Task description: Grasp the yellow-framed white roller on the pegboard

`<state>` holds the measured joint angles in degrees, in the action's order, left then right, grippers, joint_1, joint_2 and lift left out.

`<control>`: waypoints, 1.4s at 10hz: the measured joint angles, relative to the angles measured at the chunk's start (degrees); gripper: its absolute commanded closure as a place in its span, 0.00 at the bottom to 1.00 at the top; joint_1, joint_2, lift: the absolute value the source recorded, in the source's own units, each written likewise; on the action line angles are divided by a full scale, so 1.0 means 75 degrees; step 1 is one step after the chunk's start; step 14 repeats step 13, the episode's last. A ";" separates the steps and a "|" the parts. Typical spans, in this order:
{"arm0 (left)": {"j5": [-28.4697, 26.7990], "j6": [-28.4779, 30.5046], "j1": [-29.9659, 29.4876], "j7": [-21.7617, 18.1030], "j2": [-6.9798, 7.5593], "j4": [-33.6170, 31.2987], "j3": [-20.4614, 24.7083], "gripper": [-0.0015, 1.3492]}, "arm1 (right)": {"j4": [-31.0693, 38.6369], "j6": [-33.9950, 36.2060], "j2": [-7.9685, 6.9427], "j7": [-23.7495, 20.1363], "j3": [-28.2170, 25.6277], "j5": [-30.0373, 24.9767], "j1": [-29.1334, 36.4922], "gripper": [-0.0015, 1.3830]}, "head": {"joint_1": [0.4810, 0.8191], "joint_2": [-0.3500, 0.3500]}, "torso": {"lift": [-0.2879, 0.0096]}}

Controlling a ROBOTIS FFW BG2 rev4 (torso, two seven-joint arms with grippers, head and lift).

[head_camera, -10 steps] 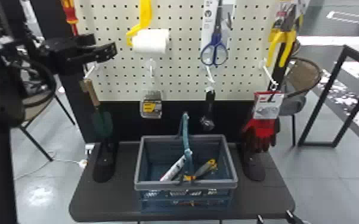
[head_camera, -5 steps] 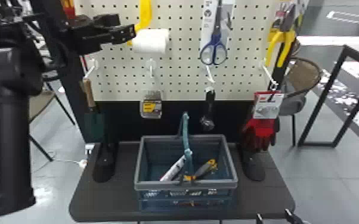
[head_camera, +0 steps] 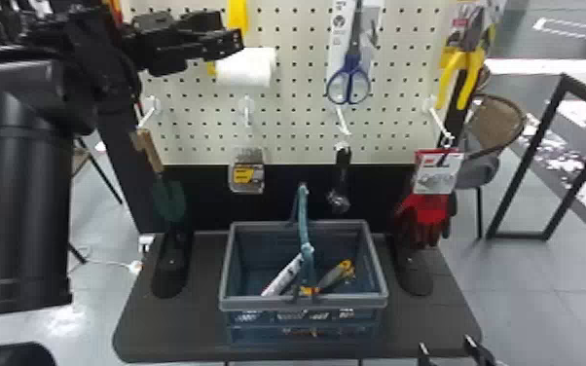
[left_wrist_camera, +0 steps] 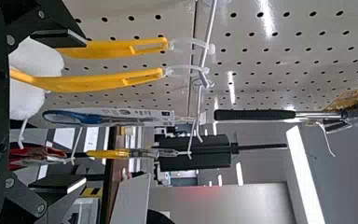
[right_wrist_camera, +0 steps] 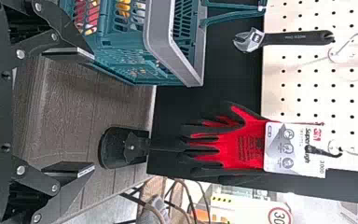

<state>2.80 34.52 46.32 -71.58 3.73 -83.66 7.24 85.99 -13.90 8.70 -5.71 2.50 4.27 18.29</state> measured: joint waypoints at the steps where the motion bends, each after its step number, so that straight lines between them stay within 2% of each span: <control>1: -0.0013 -0.0060 0.0063 -0.0047 -0.0016 0.0104 -0.0025 0.22 | -0.0028 -0.0016 0.0000 0.0000 0.0016 0.0004 -0.0027 0.32 | 0.20 0.50 | 0.63; 2: -0.0062 -0.0076 0.0079 -0.0114 -0.0026 0.0147 -0.0015 0.33 | -0.0051 -0.0021 0.0000 0.0000 0.0027 0.0011 -0.0039 0.32 | 0.20 0.50 | 0.63; 4: -0.0154 -0.0040 0.0094 -0.0200 -0.0035 0.0192 -0.0020 0.74 | -0.0071 -0.0022 0.0000 0.0000 0.0029 0.0031 -0.0030 0.32 | 0.20 0.50 | 0.63; 5: -0.0186 -0.0017 0.0103 -0.0230 -0.0038 0.0206 -0.0034 0.89 | -0.0079 -0.0025 0.0000 0.0000 0.0030 0.0042 -0.0032 0.32 | 0.20 0.50 | 0.63; 14: -0.0068 -0.0093 0.0108 -0.0184 -0.0112 0.0249 -0.0011 0.90 | -0.0156 -0.0088 0.0000 0.0000 0.0042 0.0084 -0.0072 0.32 | 0.20 0.50 | 0.63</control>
